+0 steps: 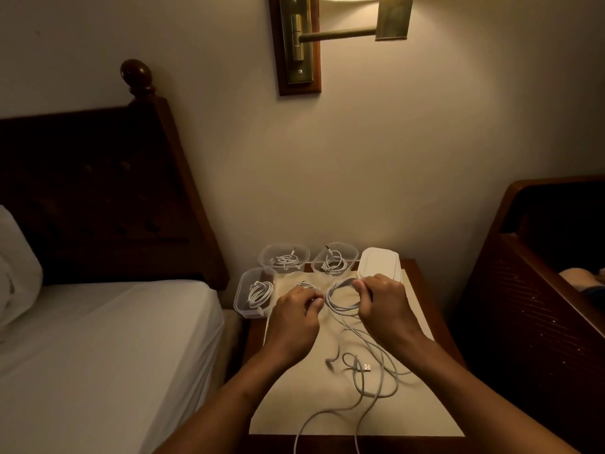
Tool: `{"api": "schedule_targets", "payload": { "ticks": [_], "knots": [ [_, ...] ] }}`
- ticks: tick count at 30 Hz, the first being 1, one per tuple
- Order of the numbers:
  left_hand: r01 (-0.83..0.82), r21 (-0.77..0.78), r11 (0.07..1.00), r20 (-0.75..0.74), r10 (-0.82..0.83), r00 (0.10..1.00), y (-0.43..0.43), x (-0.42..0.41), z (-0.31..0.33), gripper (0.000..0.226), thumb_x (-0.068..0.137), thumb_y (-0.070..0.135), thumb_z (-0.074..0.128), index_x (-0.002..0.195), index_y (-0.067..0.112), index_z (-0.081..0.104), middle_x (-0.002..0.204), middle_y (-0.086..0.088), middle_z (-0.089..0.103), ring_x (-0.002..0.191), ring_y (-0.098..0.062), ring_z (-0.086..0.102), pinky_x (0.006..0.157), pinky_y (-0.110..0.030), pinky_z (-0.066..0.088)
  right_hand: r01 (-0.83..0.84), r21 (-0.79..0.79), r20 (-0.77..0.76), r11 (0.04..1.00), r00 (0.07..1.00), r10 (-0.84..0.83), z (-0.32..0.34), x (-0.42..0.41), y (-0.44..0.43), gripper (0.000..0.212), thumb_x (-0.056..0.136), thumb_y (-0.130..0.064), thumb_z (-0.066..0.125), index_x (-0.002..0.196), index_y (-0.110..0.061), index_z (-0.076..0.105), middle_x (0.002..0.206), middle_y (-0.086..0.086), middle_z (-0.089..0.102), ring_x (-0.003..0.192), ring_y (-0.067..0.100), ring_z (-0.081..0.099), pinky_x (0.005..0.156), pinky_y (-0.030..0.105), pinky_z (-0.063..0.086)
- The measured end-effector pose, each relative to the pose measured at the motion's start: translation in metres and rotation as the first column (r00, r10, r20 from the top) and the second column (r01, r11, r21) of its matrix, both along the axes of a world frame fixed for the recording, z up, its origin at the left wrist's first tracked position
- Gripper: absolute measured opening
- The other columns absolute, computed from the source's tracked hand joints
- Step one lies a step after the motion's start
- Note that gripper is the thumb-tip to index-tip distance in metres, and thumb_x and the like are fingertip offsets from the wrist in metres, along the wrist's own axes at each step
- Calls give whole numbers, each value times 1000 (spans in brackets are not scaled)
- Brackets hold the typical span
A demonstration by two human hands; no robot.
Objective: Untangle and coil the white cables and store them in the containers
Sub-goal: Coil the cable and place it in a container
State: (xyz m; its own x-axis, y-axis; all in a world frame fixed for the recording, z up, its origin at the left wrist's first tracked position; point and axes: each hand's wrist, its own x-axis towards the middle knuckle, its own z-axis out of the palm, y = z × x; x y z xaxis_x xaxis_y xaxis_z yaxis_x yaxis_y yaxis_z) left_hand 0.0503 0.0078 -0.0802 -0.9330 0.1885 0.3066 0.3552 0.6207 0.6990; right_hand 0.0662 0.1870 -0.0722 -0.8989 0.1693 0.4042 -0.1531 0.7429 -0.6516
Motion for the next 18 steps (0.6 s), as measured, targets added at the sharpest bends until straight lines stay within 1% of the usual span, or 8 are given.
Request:
{"api": "schedule_targets", "payload": {
  "ticks": [2,5,8,9,11,14,16,18],
  "knots": [
    [-23,84,996,64,17,998,8,-10,-16,17,103,19,57,108,20,73,99,10,66,91,-4,58,80,-26,50,25,-34,35,999,999,-24,-6,-12,-1,21,100,-15,58,99,-5,77,85,10,72,67,11,55,57,19,37],
    [-46,184,982,108,27,994,18,-26,-37,21,105,19,51,111,23,70,104,8,67,98,-8,61,89,-37,54,53,-98,117,994,992,-41,-15,-30,0,24,101,-16,57,94,-3,77,85,13,74,72,21,62,66,32,48],
    [-49,167,985,124,29,992,22,-37,-56,28,108,21,44,127,21,65,121,5,64,111,-9,59,100,-34,51,71,-139,189,988,981,-44,-27,-51,4,26,101,-17,57,92,-2,76,86,15,74,70,21,61,63,29,45],
    [-55,98,994,113,43,993,20,-40,-65,31,109,22,42,131,20,62,127,3,62,116,-11,57,103,-33,48,78,-141,212,987,976,-47,-31,-58,6,27,102,-17,57,91,-2,76,86,15,74,70,20,61,61,28,44],
    [-55,-150,987,68,66,995,12,-44,-92,34,109,24,37,136,19,58,132,-1,56,121,-18,53,104,-35,45,104,-152,244,983,967,-65,-38,-76,12,29,102,-19,56,92,-1,76,87,15,74,70,21,61,63,30,48],
    [-82,-485,871,101,149,984,0,-38,-131,40,108,32,33,143,20,47,143,-4,47,128,-22,45,105,-35,40,159,-164,279,974,954,-109,-47,-109,23,33,101,-22,56,87,1,76,84,19,73,74,30,64,68,38,53],
    [-72,-596,800,145,196,970,-5,-33,-151,52,107,40,27,153,17,34,161,-9,31,147,-26,29,120,-39,26,183,-162,298,970,946,-129,-51,-134,29,35,101,-22,56,84,1,75,78,20,70,73,32,61,63,33,44],
    [-25,-615,788,195,183,963,-7,-32,-163,67,106,50,18,163,14,11,171,-10,3,158,-27,-1,128,-46,2,204,-148,328,968,933,-146,-53,-159,32,37,100,-25,55,80,0,74,73,16,65,73,33,59,62,30,35]
  ]
}}
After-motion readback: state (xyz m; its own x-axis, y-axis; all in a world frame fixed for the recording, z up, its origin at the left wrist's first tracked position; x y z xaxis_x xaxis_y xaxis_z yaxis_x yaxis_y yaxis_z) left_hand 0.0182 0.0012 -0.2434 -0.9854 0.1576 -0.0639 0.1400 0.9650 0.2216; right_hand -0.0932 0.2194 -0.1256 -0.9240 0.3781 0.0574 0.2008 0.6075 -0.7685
